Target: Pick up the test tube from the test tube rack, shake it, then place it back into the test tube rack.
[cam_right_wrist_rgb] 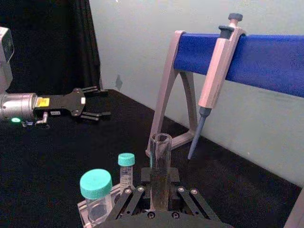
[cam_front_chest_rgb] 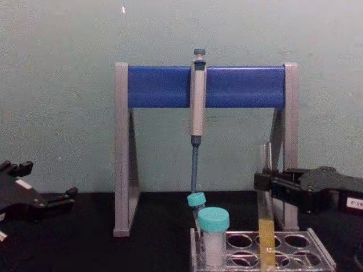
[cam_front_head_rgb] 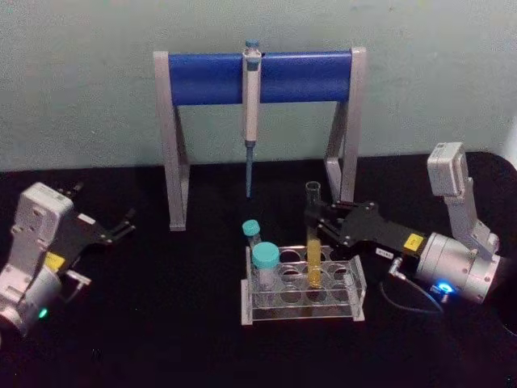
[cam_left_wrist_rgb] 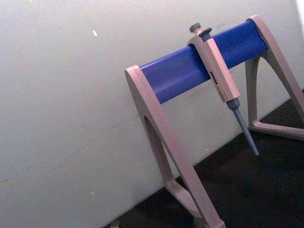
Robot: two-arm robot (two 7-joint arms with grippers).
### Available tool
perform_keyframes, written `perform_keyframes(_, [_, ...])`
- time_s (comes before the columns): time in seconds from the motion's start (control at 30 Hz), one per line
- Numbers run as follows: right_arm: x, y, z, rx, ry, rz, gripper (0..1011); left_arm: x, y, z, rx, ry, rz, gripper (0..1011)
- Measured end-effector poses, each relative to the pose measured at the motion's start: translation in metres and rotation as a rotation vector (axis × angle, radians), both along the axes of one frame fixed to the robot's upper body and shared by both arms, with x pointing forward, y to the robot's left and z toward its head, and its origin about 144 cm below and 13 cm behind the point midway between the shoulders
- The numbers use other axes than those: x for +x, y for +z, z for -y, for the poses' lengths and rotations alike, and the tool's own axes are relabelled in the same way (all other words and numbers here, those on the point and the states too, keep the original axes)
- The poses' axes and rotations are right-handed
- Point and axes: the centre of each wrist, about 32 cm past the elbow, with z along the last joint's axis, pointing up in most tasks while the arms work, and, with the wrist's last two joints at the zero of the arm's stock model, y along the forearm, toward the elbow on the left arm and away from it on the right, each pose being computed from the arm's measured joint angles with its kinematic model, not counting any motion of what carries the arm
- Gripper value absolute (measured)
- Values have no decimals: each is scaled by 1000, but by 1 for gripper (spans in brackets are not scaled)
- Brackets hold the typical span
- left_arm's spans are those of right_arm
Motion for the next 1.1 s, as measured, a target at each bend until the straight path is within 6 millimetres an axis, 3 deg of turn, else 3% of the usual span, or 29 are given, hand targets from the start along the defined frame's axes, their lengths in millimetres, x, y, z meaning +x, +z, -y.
perform_keyframes(0.93, [1, -1, 0, -12, 1, -6, 218, 0, 0, 0, 0, 0, 0, 1001])
perform_keyframes(1.1, [1, -2, 0, -15, 0, -9, 293, 0, 0, 0, 0, 0, 0, 1001])
